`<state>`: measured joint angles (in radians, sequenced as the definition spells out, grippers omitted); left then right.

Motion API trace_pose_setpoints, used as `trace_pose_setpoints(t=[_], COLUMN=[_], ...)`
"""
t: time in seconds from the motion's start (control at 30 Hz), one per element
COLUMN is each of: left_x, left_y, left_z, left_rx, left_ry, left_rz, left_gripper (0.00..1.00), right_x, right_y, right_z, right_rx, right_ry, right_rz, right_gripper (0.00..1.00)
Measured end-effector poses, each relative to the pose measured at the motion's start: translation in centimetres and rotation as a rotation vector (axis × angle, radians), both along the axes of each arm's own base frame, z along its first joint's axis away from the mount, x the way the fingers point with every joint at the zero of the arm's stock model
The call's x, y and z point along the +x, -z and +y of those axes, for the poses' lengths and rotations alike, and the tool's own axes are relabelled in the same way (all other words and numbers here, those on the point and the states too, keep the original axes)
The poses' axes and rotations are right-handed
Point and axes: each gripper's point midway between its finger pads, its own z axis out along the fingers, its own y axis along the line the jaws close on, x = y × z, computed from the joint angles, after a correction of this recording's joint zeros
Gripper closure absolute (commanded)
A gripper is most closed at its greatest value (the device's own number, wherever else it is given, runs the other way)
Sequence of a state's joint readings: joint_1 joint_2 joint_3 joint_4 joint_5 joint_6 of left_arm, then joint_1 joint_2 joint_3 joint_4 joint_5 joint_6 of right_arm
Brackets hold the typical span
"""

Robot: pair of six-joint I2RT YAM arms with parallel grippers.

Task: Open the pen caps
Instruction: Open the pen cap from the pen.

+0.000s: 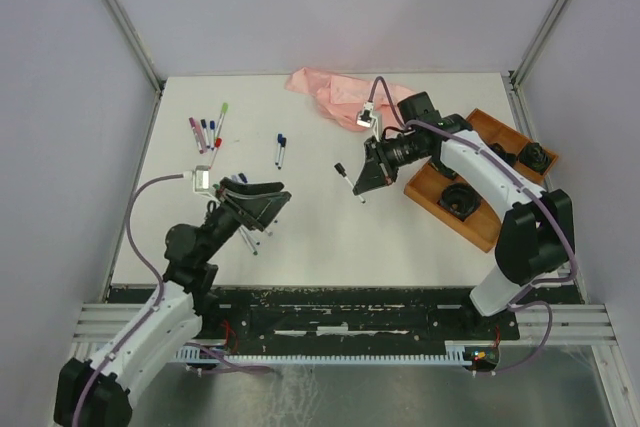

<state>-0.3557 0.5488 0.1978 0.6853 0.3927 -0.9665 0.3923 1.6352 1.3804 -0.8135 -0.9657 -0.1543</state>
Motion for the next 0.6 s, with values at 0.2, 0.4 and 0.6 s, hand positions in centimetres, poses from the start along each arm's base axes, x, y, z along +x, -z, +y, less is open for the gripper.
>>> trace_pose_setpoints(t=[0.2, 0.4, 0.6], left_x=[-0.5, 1.3, 1.4], left_y=[-0.7, -0.6, -0.9], left_z=[-4.4, -6.2, -7.6], left_rx=[-0.033, -0.043, -0.065], left_ry=[0.112, 0.100, 0.104], left_rz=[-0.068, -0.037, -0.029], left_gripper=[0.09, 0.10, 0.17], right_x=[-2.6, -4.7, -5.8], right_y=[-2.4, -6.0, -6.8], right_z=[1.1, 1.4, 2.1], right_rx=[0.154, 0.271, 0.304], right_ry=[-0.093, -0.148, -0.195], right_rz=[0.066, 0.029, 0.022], right_gripper=[1.00, 1.00, 1.00])
